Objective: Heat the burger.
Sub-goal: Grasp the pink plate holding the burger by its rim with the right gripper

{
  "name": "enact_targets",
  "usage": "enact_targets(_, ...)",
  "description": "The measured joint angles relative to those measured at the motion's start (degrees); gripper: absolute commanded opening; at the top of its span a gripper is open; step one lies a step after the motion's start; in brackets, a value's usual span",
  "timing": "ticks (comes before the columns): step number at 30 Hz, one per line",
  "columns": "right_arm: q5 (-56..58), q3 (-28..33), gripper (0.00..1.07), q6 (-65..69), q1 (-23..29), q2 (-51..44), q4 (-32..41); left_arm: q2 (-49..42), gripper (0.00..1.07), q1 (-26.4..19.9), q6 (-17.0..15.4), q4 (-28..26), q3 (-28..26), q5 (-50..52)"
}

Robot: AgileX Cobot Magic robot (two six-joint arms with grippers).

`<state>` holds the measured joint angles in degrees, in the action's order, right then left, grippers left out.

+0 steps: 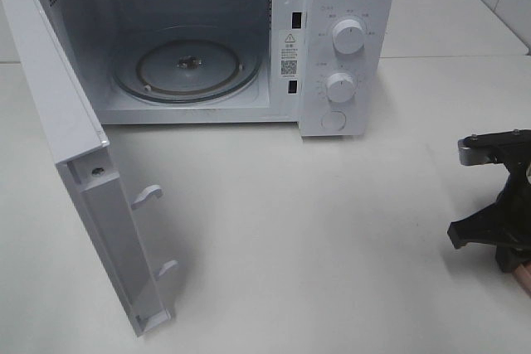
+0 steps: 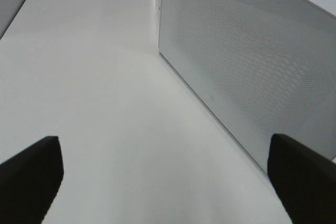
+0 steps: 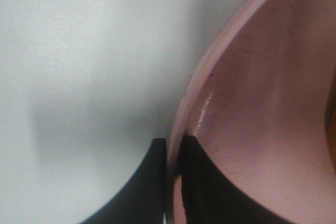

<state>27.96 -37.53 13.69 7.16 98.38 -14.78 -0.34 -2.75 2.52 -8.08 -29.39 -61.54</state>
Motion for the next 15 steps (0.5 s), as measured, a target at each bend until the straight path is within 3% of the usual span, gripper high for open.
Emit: enact_targets(15, 5.2, 0.1, 0.00, 10.3, 2.3, -3.3, -8.0, 0.0, 0.98, 0.0, 0.0, 0.0, 0.0, 0.0)
